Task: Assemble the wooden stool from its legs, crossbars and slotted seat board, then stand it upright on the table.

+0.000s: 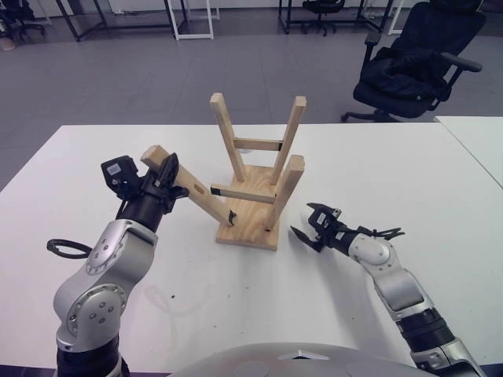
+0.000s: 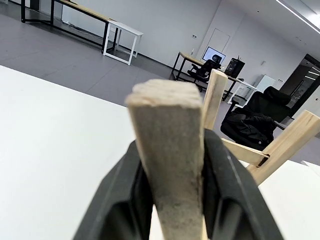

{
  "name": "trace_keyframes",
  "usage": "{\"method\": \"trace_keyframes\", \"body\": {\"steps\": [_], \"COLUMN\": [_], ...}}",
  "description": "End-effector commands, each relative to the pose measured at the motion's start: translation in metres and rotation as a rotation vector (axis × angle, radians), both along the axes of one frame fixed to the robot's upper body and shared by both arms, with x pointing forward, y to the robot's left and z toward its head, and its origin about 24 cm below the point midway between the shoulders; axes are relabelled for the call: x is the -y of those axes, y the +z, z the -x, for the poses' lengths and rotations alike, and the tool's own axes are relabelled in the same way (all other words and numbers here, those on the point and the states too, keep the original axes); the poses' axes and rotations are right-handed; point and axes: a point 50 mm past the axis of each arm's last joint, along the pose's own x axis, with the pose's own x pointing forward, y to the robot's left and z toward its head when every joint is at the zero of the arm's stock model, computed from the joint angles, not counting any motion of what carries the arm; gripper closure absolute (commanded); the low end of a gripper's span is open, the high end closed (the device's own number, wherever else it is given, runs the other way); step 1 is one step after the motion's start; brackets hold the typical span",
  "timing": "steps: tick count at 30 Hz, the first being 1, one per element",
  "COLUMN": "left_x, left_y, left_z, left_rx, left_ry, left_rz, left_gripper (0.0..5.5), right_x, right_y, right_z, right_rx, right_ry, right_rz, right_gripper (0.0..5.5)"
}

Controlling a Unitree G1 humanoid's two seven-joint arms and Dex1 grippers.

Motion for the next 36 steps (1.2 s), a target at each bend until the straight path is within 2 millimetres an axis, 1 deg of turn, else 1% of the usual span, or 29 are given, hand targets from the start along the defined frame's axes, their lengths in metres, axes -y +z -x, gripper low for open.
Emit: {"method": "trace_keyframes", "body": {"steps": [1, 3, 4, 5, 7, 8, 10, 11, 12, 13, 15, 16, 17, 20, 21, 22, 24, 26, 28, 30, 31, 32, 34, 35, 36], "left_x": [0.011, 0.023, 0.026, 0.029, 0.030, 0.031, 0.031, 0.034, 0.039, 0.045, 0.054, 0.057, 0.059, 0.065, 0.068, 0.071, 0.075, 0.081, 0.090, 0.096, 0.096, 0.097, 0.101, 0.104, 0.109], "left_y": [-0.021, -0.024, -0.025, -0.025, -0.028, -0.029, -0.033, -0.036, -0.038, -0.039, -0.041, -0.041, -0.041, -0.039, -0.040, -0.040, -0.037, -0.035, -0.033, -0.032, -0.033, -0.034, -0.035, -0.036, -0.038], "left_z": [-0.001, 0.003, 0.005, 0.005, 0.008, 0.009, 0.007, 0.005, 0.003, -0.001, -0.006, -0.009, -0.011, -0.014, -0.015, -0.016, -0.020, -0.025, -0.028, -0.030, -0.030, -0.029, -0.029, -0.029, -0.029], "left_rx": [-0.122, -0.126, -0.122, -0.116, -0.116, -0.120, -0.131, -0.136, -0.137, -0.138, -0.136, -0.136, -0.130, -0.113, -0.110, -0.104, -0.078, -0.055, -0.030, -0.018, -0.014, -0.013, -0.004, 0.001, 0.002], "left_ry": [0.002, -0.021, -0.026, -0.027, -0.010, 0.002, 0.031, 0.042, 0.041, 0.025, 0.001, -0.005, -0.003, 0.000, -0.008, -0.012, -0.006, -0.009, -0.036, -0.046, -0.042, -0.042, -0.064, -0.090, -0.122], "left_rz": [-0.133, -0.175, -0.195, -0.212, -0.231, -0.236, -0.270, -0.291, -0.305, -0.313, -0.322, -0.325, -0.317, -0.315, -0.325, -0.332, -0.347, -0.339, -0.333, -0.336, -0.345, -0.349, -0.361, -0.377, -0.401], "left_gripper": [4.47, 4.47, 4.47, 4.47, 4.47, 4.47, 4.47, 4.47, 4.47, 4.47, 4.47, 4.47, 4.47, 4.47, 4.47, 4.47, 4.47, 4.47, 4.47, 4.47, 4.47, 4.47, 4.47, 4.47, 4.47], "right_x": [-0.004, 0.002, 0.006, 0.010, 0.017, 0.019, 0.019, 0.010, 0.001, -0.010, -0.037, -0.049, -0.058, -0.068, -0.073, -0.082, -0.096, -0.100, -0.102, -0.097, -0.096, -0.097, -0.104, -0.106, -0.106], "right_y": [0.016, 0.036, 0.050, 0.063, 0.092, 0.107, 0.143, 0.164, 0.180, 0.191, 0.201, 0.201, 0.195, 0.177, 0.175, 0.175, 0.169, 0.157, 0.144, 0.125, 0.110, 0.094, 0.073, 0.066, 0.064], "right_z": [-0.011, -0.011, -0.009, -0.002, 0.019, 0.029, 0.041, 0.040, 0.038, 0.036, 0.030, 0.026, 0.020, 0.002, -0.003, -0.007, -0.017, -0.025, -0.034, -0.040, -0.037, -0.027, -0.011, -0.008, -0.009], "right_rx": [0.072, 0.125, 0.150, 0.169, 0.190, 0.213, 0.294, 0.336, 0.361, 0.365, 0.351, 0.334, 0.325, 0.332, 0.370, 0.465, 0.576, 0.610, 0.619, 0.563, 0.487, 0.375, 0.225, 0.217, 0.214], "right_ry": [-0.026, -0.115, -0.179, -0.237, -0.304, -0.305, -0.263, -0.201, -0.149, -0.109, -0.033, -0.020, -0.023, -0.071, -0.049, 0.013, 0.117, 0.165, 0.192, 0.209, 0.247, 0.308, 0.403, 0.426, 0.418], "right_rz": [-0.032, -0.138, -0.240, -0.345, -0.575, -0.658, -0.791, -0.858, -0.905, -0.939, -0.887, -0.822, -0.712, -0.407, -0.312, -0.168, 0.081, 0.262, 0.397, 0.518, 0.550, 0.538, 0.459, 0.452, 0.420], "right_gripper": [1.54, 1.54, 1.54, 1.54, 1.54, 1.54, 1.54, 1.54, 1.54, 1.54, 1.54, 1.54, 1.54, 1.54, 1.54, 1.54, 1.54, 1.54, 1.54, 1.54, 1.54, 1.54, 1.54, 1.54, 1.54]}}
